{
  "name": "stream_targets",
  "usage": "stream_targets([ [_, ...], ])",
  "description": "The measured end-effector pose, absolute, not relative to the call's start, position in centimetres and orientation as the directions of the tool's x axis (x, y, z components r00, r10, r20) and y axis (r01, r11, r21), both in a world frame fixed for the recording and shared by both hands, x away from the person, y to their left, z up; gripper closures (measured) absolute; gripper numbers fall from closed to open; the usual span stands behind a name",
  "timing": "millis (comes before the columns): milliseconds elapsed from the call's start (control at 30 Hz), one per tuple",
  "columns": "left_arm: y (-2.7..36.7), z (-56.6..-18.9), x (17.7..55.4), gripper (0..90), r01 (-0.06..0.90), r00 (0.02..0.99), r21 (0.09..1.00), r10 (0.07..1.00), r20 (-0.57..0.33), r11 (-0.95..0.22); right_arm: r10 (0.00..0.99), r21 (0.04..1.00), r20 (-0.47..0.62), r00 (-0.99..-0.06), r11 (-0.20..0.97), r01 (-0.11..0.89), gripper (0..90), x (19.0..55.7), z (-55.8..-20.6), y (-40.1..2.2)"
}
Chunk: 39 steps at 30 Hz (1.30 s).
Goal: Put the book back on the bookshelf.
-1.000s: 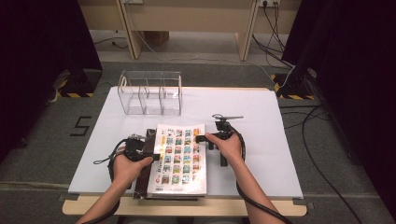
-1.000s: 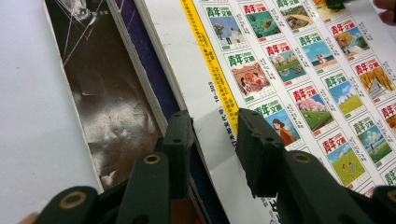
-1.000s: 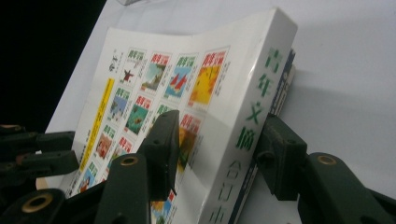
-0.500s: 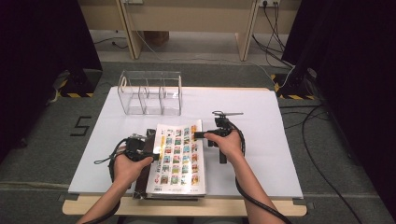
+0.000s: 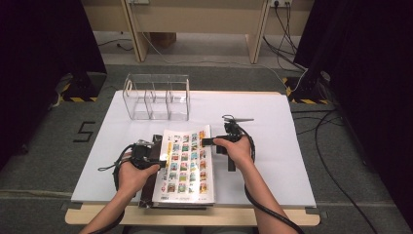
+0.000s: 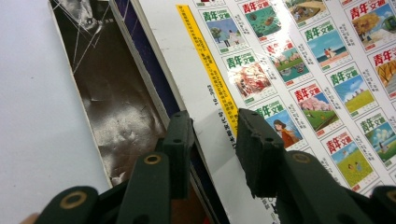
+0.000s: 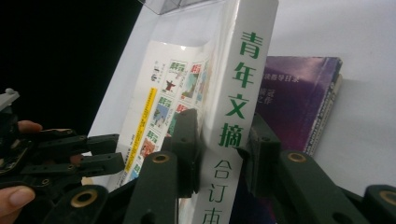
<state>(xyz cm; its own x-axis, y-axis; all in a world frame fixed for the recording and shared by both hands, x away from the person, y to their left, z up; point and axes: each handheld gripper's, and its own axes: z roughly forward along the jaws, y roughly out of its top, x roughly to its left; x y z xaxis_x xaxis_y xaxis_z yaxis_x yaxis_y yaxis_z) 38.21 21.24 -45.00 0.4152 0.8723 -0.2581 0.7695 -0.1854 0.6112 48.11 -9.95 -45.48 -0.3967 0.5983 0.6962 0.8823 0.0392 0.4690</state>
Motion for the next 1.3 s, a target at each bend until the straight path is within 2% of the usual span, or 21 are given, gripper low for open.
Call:
stream_targets([
  [300, 21.9, -42.5, 37.7, 58.6, 0.705, 0.411, 0.700, 0.869, -0.274, -0.113, 0.591, 0.557, 0.666, -0.455, 0.012, 0.831, 73.9, 47.2, -42.4, -9.8],
  [533, 21.6, -41.2, 37.6, 46.3, 0.671, 0.426, 0.736, 0.857, -0.289, -0.086, 0.629, 0.676, 0.560, -0.539, 0.028, 0.736, 74.1, 45.8, -38.8, -9.4],
  [567, 21.5, -41.0, 37.6, 42.2, 0.665, 0.428, 0.742, 0.856, -0.290, -0.081, 0.639, 0.710, 0.528, -0.559, 0.030, 0.704, 74.1, 45.3, -37.9, -9.2],
  [667, 21.3, -40.7, 37.7, 40.2, 0.646, 0.436, 0.760, 0.852, -0.290, -0.072, 0.649, 0.739, 0.498, -0.576, 0.029, 0.673, 74.1, 44.9, -37.0, -9.1],
  [1167, 19.6, -38.7, 37.8, 38.8, 0.587, 0.483, 0.806, 0.833, -0.271, -0.079, 0.714, 0.836, 0.371, -0.594, 0.023, 0.549, 74.1, 43.3, -34.0, -8.2],
  [1300, 18.8, -37.8, 38.0, 41.5, 0.581, 0.502, 0.811, 0.815, -0.289, -0.070, 0.720, 0.851, 0.347, -0.600, 0.027, 0.524, 74.2, 43.3, -32.9, -7.8],
])
